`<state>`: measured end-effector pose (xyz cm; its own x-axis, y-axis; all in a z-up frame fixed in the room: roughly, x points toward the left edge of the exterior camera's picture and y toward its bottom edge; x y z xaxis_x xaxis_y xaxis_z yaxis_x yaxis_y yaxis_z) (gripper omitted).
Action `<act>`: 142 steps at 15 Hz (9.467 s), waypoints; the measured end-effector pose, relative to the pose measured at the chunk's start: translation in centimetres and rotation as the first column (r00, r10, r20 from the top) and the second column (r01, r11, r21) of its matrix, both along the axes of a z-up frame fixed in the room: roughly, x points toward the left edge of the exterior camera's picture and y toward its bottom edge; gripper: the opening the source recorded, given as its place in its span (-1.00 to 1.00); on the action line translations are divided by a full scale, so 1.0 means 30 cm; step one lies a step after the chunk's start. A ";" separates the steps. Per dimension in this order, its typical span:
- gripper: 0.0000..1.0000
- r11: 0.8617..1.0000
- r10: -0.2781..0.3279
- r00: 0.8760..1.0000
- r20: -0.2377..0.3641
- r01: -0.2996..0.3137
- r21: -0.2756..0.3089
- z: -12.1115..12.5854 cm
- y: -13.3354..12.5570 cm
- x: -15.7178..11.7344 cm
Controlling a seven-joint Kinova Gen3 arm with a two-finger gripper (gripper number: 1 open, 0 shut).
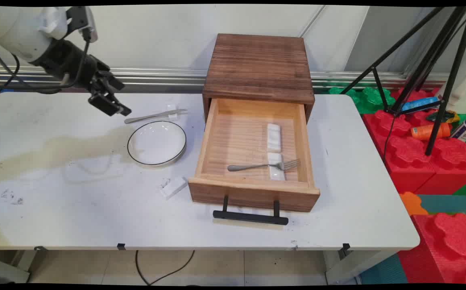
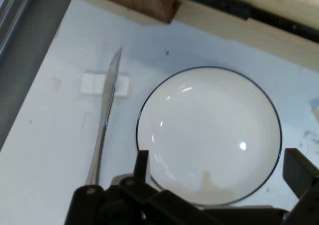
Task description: Pick up the knife from the left of the white plate, then place the picked object into the drawer
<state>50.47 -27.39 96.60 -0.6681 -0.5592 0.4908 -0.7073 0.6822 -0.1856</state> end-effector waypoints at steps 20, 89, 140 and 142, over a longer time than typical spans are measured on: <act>1.00 0.998 0.060 0.993 0.104 -0.061 0.011 -0.033 -0.311 0.146; -1.00 0.999 -0.025 0.987 0.157 0.020 0.033 -0.111 -0.567 0.085; -1.00 0.909 -0.418 0.907 0.059 0.417 0.024 -0.221 -0.635 -0.940; -1.00 0.907 -0.422 0.905 0.051 0.421 0.030 -0.247 -0.643 -0.938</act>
